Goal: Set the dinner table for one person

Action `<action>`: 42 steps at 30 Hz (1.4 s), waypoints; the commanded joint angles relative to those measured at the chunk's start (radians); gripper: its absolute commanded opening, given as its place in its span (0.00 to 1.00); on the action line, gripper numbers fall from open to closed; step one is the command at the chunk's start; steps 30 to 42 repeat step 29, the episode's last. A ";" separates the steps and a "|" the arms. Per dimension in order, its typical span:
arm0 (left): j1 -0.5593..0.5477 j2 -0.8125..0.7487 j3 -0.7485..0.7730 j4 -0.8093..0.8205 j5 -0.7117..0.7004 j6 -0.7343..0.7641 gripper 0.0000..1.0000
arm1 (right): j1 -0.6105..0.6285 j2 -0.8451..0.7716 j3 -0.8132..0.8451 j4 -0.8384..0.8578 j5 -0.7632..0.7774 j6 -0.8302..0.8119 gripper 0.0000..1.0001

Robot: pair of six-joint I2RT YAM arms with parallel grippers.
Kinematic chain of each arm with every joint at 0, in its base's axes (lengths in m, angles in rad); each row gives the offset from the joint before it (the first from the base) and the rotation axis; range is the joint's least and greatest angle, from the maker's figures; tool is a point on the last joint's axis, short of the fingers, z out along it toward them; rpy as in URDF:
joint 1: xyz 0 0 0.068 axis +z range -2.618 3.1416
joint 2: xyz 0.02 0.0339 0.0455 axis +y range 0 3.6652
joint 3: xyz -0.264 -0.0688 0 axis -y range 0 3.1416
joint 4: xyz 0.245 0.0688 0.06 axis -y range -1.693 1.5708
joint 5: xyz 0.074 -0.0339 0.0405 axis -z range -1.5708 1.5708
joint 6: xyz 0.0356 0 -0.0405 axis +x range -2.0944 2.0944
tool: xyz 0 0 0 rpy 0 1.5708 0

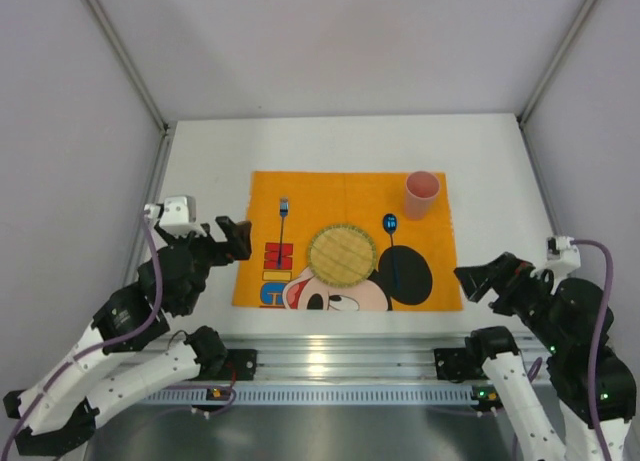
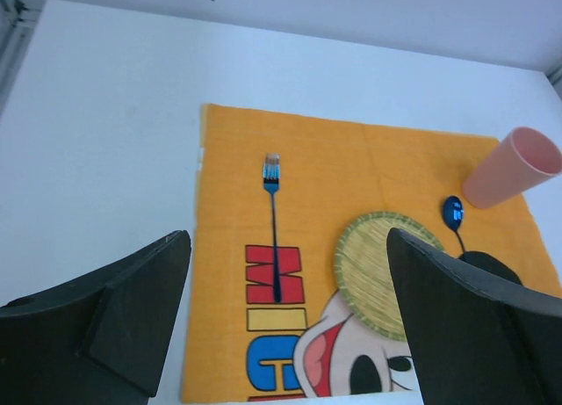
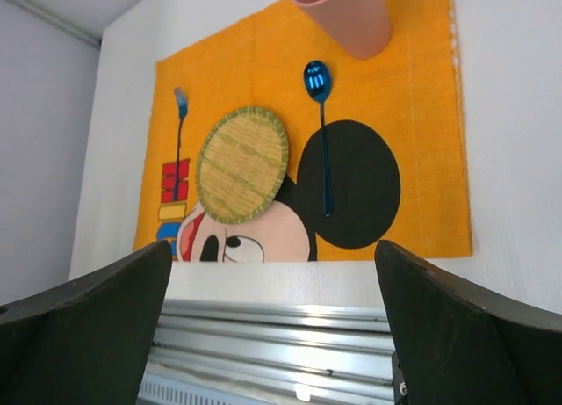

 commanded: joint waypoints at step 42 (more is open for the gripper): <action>0.000 -0.174 -0.415 0.357 -0.224 0.386 0.98 | 0.004 0.042 -0.113 0.144 0.070 0.045 1.00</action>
